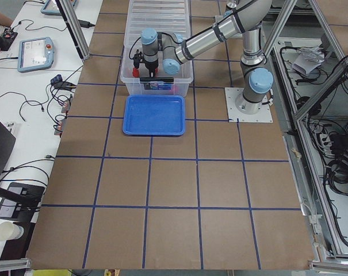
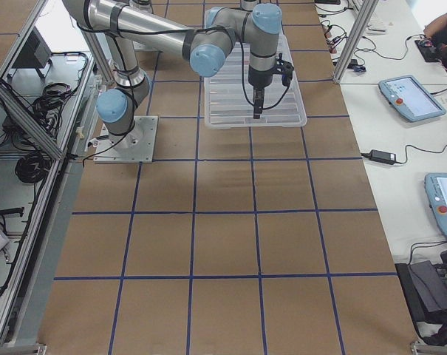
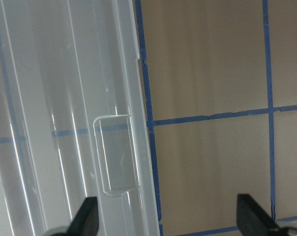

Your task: Place red block in blue tray from box

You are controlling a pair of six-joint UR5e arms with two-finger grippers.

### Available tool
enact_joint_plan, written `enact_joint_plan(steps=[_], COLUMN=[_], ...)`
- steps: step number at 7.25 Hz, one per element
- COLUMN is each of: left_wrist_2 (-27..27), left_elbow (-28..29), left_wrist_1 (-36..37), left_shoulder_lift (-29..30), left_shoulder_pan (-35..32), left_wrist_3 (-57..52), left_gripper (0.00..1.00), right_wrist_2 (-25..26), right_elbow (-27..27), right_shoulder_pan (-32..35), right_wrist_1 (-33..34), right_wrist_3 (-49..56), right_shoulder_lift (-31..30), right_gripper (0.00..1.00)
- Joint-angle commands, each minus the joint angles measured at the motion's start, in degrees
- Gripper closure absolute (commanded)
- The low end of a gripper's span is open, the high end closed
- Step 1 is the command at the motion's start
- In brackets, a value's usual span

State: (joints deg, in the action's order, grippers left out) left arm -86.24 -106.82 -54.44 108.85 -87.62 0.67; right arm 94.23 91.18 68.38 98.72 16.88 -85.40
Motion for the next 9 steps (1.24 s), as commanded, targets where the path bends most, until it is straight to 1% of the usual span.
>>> enact_joint_plan(steps=[1,2,3,4,5,6,7,8,9], left_wrist_2=[0.37,0.28,-0.07,-0.42,-1.2,-4.17,-4.98,-4.21,-3.85], left_elbow=[0.74,1.78,5.36,11.05,15.46,16.9,16.74,16.65,16.3], left_wrist_1=[-3.2,-5.91,-11.68,-20.01,-25.92,-26.33,-26.24,-26.24,-25.81], left_shoulder_lift=[-3.71,-5.73,-7.75,-9.25,-9.7,-9.53,-9.53,-8.49,-7.34], left_shoulder_pan=[-0.36,-0.71,-0.8,-0.71,0.24,1.91,5.32,9.96,13.23], left_wrist_3=[3.79,3.99,4.08,4.08,3.12,0.85,-4.22,-9.4,-12.59], left_gripper=[0.87,0.87,0.87,0.87,0.88,0.88,0.88,0.88,0.88], right_wrist_2=[0.51,0.43,0.51,0.6,0.6,0.6,0.69,0.78,0.78], right_elbow=[0.14,0.23,0.23,0.23,0.23,0.31,0.23,0.31,0.32], right_shoulder_pan=[0.0,0.0,-0.09,-0.44,-0.61,-0.7,-0.79,-0.79,-1.14], right_wrist_1=[-0.19,-0.45,-0.46,-0.37,-0.28,-0.19,-0.11,0.16,0.33], right_wrist_3=[0.08,0.08,-0.01,0.08,0.08,0.08,0.08,0.08,0.08], right_shoulder_lift=[-0.03,0.06,0.32,0.58,0.85,0.85,0.94,1.11,1.11], right_gripper=[0.0,0.0,0.0,0.0,0.0,0.0,0.0,0.0,0.0])
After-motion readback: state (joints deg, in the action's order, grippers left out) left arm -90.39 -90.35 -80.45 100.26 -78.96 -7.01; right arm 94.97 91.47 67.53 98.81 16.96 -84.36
